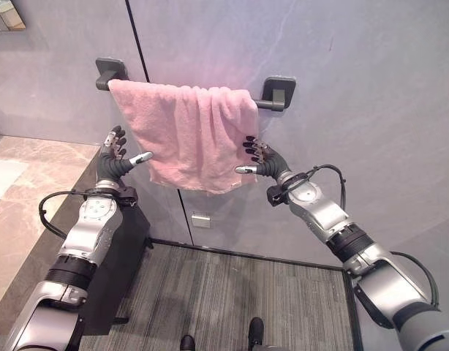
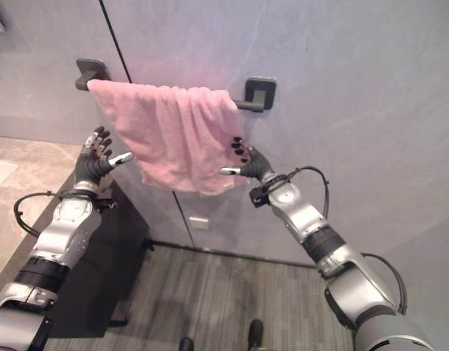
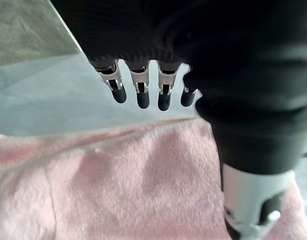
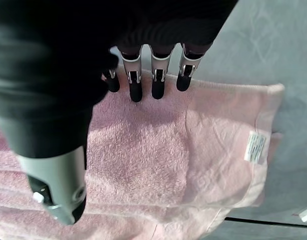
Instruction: Put brush and paste in cup on sink, flatten towel.
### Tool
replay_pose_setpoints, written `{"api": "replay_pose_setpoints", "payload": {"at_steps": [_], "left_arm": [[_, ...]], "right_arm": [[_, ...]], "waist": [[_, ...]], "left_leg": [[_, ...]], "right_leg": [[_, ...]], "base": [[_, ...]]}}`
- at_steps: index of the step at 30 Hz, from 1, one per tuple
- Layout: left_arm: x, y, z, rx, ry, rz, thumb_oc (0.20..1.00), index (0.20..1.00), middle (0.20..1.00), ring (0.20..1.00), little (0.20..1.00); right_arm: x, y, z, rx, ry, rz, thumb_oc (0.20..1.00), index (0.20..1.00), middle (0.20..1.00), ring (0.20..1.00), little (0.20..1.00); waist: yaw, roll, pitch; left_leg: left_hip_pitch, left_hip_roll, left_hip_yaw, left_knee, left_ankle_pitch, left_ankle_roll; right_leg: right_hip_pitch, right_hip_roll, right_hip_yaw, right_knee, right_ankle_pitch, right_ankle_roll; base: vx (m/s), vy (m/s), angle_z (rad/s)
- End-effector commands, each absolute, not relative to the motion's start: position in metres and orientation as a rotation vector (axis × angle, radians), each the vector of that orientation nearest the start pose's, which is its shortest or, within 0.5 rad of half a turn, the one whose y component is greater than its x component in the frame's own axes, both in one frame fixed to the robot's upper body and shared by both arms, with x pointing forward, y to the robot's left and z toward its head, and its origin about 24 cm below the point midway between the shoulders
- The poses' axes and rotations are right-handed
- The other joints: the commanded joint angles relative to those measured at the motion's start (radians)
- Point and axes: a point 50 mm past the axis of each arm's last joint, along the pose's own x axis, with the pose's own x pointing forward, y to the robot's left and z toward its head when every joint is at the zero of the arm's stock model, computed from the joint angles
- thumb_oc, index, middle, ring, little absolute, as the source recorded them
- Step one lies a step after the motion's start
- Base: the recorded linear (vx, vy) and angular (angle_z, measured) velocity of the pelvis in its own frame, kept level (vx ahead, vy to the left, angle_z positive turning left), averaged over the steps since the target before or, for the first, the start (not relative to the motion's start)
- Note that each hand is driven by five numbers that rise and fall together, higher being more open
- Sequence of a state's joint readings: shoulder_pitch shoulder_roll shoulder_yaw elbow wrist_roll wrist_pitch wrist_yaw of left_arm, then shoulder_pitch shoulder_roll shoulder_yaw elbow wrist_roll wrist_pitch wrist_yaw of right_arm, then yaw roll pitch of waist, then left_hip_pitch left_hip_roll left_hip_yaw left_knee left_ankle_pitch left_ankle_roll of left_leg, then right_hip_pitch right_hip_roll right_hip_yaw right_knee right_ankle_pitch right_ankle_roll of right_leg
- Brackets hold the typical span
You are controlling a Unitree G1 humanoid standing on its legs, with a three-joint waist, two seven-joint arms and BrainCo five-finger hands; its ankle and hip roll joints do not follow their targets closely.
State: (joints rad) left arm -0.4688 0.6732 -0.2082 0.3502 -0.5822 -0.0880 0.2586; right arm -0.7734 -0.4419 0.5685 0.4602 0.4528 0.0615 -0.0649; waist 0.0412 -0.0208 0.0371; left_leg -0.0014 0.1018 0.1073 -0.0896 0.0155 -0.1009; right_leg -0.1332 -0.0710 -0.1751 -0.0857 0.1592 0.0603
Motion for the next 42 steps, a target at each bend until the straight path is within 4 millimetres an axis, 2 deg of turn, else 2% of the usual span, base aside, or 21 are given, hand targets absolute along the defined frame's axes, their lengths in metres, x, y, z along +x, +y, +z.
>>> {"api": "replay_pose_setpoints", "payload": {"at_steps": [1, 6, 11, 14, 19, 20, 21, 22, 23, 24, 28, 31, 32, 36, 39, 40, 41, 42], "left_arm": [[0.342, 0.266, 0.18, 0.176, -0.311, 0.213, 1.0, 1.0, 1.0, 1.0, 1.0], [0.351, 0.263, 0.179, 0.131, -0.284, 0.208, 1.0, 1.0, 1.0, 1.0, 1.0], [0.362, 0.258, 0.188, 0.136, -0.283, 0.194, 1.0, 1.0, 1.0, 1.0, 1.0], [0.372, 0.251, 0.201, 0.159, -0.29, 0.183, 1.0, 1.0, 1.0, 1.0, 1.0], [0.382, 0.238, 0.209, 0.173, -0.294, 0.162, 1.0, 1.0, 1.0, 1.0, 1.0], [0.382, 0.238, 0.209, 0.173, -0.294, 0.162, 0.906, 0.906, 0.906, 0.906, 0.906], [0.383, 0.23, 0.212, 0.179, -0.308, 0.139, 0.598, 0.598, 0.598, 0.598, 0.598], [0.384, 0.224, 0.212, 0.183, -0.315, 0.124, 0.536, 0.536, 0.536, 0.536, 0.536], [0.383, 0.223, 0.213, 0.183, -0.321, 0.121, 0.238, 0.238, 0.238, 0.238, 0.238], [0.38, 0.217, 0.213, 0.181, -0.341, 0.098, 0.2, 0.2, 0.2, 0.2, 0.2], [0.367, 0.215, 0.206, 0.177, -0.37, 0.065, 0.2, 0.2, 0.2, 0.2, 0.2], [0.352, 0.222, 0.192, 0.106, -0.37, 0.067, 0.2, 0.2, 0.2, 0.2, 0.2], [0.34, 0.227, 0.183, 0.063, -0.369, 0.076, 0.2, 0.2, 0.2, 0.2, 0.2], [0.322, 0.238, 0.172, 0.012, -0.379, 0.109, 0.2, 0.2, 0.2, 0.2, 0.2], [0.302, 0.252, 0.181, -0.009, -0.454, 0.151, 0.2, 0.2, 0.2, 0.2, 0.2], [0.292, 0.257, 0.187, -0.019, -0.503, 0.184, 0.2, 0.2, 0.2, 0.2, 0.2], [0.292, 0.257, 0.186, -0.019, -0.502, 0.185, 0.2, 0.2, 0.2, 0.2, 0.2], [0.283, 0.262, 0.188, -0.028, -0.531, 0.213, 0.2, 0.2, 0.2, 0.2, 0.2]], "right_arm": [[0.38, -0.106, 0.18, -0.294, -0.244, 0.329, 1.0, 1.0, 1.0, 1.0, 1.0], [0.382, -0.097, 0.183, -0.296, -0.246, 0.346, 1.0, 1.0, 1.0, 1.0, 1.0], [0.386, -0.094, 0.191, -0.309, -0.256, 0.334, 1.0, 1.0, 1.0, 1.0, 1.0], [0.391, -0.089, 0.197, -0.327, -0.262, 0.323, 1.0, 1.0, 1.0, 1.0, 1.0], [0.394, -0.081, 0.201, -0.319, -0.259, 0.316, 1.0, 1.0, 1.0, 1.0, 1.0], [0.394, -0.081, 0.201, -0.319, -0.26, 0.316, 1.0, 1.0, 1.0, 1.0, 1.0], [0.393, -0.075, 0.201, -0.308, -0.261, 0.327, 1.0, 1.0, 1.0, 1.0, 1.0], [0.392, -0.071, 0.201, -0.295, -0.261, 0.339, 0.464, 0.464, 0.464, 0.464, 0.464], [0.392, -0.07, 0.199, -0.283, -0.259, 0.345, 0.2, 0.2, 0.2, 0.2, 0.2], [0.389, -0.067, 0.196, -0.254, -0.255, 0.364, 0.2, 0.2, 0.2, 0.2, 0.2], [0.378, -0.066, 0.196, -0.277, -0.297, 0.401, 0.2, 0.2, 0.2, 0.2, 0.2], [0.369, -0.071, 0.19, -0.23, -0.314, 0.409, 0.2, 0.2, 0.2, 0.2, 0.2], [0.361, -0.074, 0.185, -0.196, -0.325, 0.419, 0.2, 0.2, 0.2, 0.2, 0.2], [0.347, -0.081, 0.186, -0.182, -0.386, 0.421, 0.2, 0.2, 0.2, 0.2, 0.2], [0.329, -0.085, 0.208, -0.149, -0.529, 0.434, 0.2, 0.2, 0.2, 0.2, 0.2], [0.317, -0.085, 0.219, -0.112, -0.604, 0.455, 0.2, 0.2, 0.2, 0.2, 0.2], [0.316, -0.085, 0.219, -0.112, -0.602, 0.456, 0.2, 0.2, 0.2, 0.2, 0.2], [0.309, -0.084, 0.225, -0.092, -0.653, 0.473, 0.2, 0.2, 0.2, 0.2, 0.2]], "waist": [[0.016, -0.032, 0.007], [0.012, -0.031, 0.014], [0.01, -0.032, 0.027], [0.009, -0.036, 0.036], [0.005, -0.039, 0.039], [0.006, -0.04, 0.039], [0.006, -0.04, 0.04], [0.007, -0.041, 0.04], [0.007, -0.042, 0.039], [0.007, -0.042, 0.036], [0.006, -0.043, 0.028], [0.007, -0.041, 0.022], [0.012, -0.039, 0.016], [0.01, -0.034, 0.004], [0.011, -0.032, -0.004], [0.011, -0.033, -0.006], [0.009, -0.032, -0.008], [0.012, -0.033, -0.009]], "left_leg": [[0.028, -0.037, 0.044, 0.002, -0.006, 0.044], [0.021, -0.039, 0.048, 0.002, -0.004, 0.043], [0.004, -0.039, 0.051, 0.002, 0.001, 0.043], [-0.017, -0.037, 0.053, 0.002, 0.009, 0.043], [-0.028, -0.035, 0.053, 0.002, 0.012, 0.042], [-0.028, -0.035, 0.053, 0.002, 0.012, 0.042], [-0.027, -0.036, 0.054, 0.002, 0.011, 0.042], [-0.026, -0.036, 0.055, 0.002, 0.01, 0.042], [-0.023, -0.036, 0.055, 0.002, 0.009, 0.043], [-0.017, -0.037, 0.056, 0.002, 0.004, 0.044], [0.005, -0.04, 0.06, 0.002, -0.007, 0.046], [0.022, -0.041, 0.065, 0.002, -0.016, 0.049], [0.034, -0.041, 0.063, 0.002, -0.02, 0.05], [0.056, -0.039, 0.061, 0.002, -0.027, 0.051], [0.063, -0.038, 0.058, 0.002, -0.031, 0.052], [0.064, -0.037, 0.056, 0.002, -0.033, 0.052], [0.064, -0.037, 0.056, 0.002, -0.033, 0.052], [0.063, -0.036, 0.054, 0.002, -0.035, 0.053]], "right_leg": [[0.096, -0.116, 0.015, -0.002, -0.001, 0.126], [0.084, -0.116, 0.022, -0.002, 0.005, 0.129], [0.064, -0.115, 0.027, -0.002, 0.008, 0.13], [0.041, -0.112, 0.035, -0.002, 0.016, 0.132], [0.027, -0.109, 0.042, -0.002, 0.025, 0.134], [0.027, -0.109, 0.042, -0.002, 0.025, 0.134], [0.027, -0.109, 0.044, -0.002, 0.024, 0.133], [0.028, -0.109, 0.045, -0.002, 0.023, 0.133], [0.03, -0.109, 0.045, -0.002, 0.022, 0.133], [0.034, -0.11, 0.048, -0.002, 0.022, 0.133], [0.049, -0.11, 0.052, -0.002, 0.016, 0.134], [0.063, -0.112, 0.053, -0.002, 0.011, 0.135], [0.076, -0.114, 0.05, -0.002, 0.006, 0.134], [0.098, -0.115, 0.043, -0.002, 0.0, 0.133], [0.111, -0.117, 0.035, -0.002, -0.01, 0.131], [0.113, -0.118, 0.031, -0.002, -0.015, 0.13], [0.113, -0.118, 0.031, -0.002, -0.015, 0.131], [0.113, -0.119, 0.028, -0.002, -0.02, 0.13]], "base": [[0.0, 0.0, 0.0], [0.0, 0.0, 0.0], [-0.01, 0.004, 0.0], [-0.04, 0.004, -0.03], [-0.01, 0.001, -0.01], [0.0, 0.0, 0.0], [0.0, 0.0, 0.0], [0.0, 0.0, 0.0], [0.0, 0.0, 0.0], [0.04, 0.012, -0.01], [0.04, 0.01, -0.03], [0.03, 0.008, -0.07], [0.04, 0.002, -0.13], [0.03, 0.005, -0.06], [0.0, 0.0, 0.0], [0.0, 0.0, 0.0], [0.0, 0.0, 0.0], [0.0, 0.0, 0.0]]}}
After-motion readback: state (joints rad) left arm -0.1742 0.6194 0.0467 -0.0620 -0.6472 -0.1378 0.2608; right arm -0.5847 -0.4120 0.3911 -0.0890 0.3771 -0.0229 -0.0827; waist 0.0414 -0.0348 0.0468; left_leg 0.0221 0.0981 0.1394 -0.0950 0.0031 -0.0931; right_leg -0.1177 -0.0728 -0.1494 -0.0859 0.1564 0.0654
